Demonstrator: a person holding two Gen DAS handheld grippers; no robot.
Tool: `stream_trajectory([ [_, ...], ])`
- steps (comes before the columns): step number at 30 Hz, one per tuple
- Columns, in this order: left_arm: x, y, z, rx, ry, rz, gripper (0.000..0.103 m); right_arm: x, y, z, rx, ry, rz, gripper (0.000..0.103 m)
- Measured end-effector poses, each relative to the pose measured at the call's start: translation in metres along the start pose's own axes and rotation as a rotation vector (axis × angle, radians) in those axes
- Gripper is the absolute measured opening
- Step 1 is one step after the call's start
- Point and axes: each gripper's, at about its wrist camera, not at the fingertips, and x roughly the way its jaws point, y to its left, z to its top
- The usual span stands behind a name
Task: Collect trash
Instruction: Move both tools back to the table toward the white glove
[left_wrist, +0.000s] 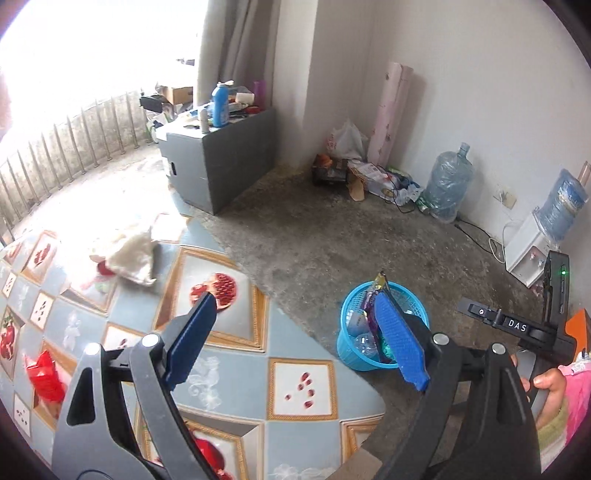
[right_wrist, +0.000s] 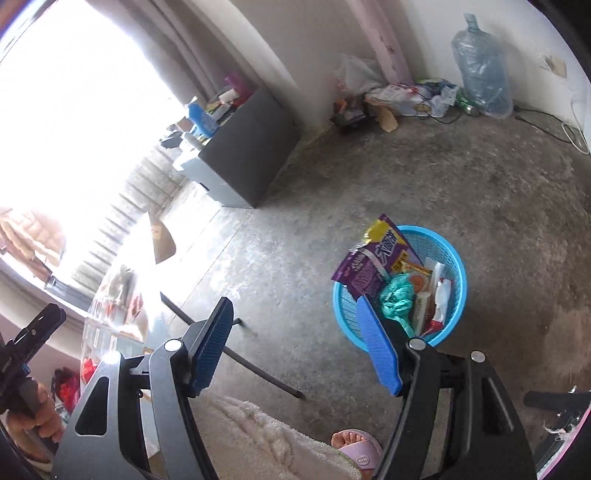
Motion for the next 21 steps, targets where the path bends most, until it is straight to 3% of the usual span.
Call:
stream_trajectory([
  [8, -0.068, 0.078, -0.016, -0.121, -0.103, 0.148, 0.083, -0.007, 0.079, -0.007, -0.155, 0.031, 0.092, 0.068],
  [13, -0.089, 0.120, -0.014, -0.214, -0.148, 0.177, 0.083, 0.003, 0.133, -0.005, -0.242, 0.068, 0.158, 0.068],
  [18, -0.081, 0.153, 0.001, -0.256, -0.164, 0.155, 0.081, 0.026, 0.190, 0.003, -0.312, 0.114, 0.230, 0.066],
  [21, -0.059, 0.177, 0.015, -0.287, -0.143, 0.138, 0.073, 0.048, 0.225, 0.009, -0.338, 0.148, 0.263, 0.063],
])
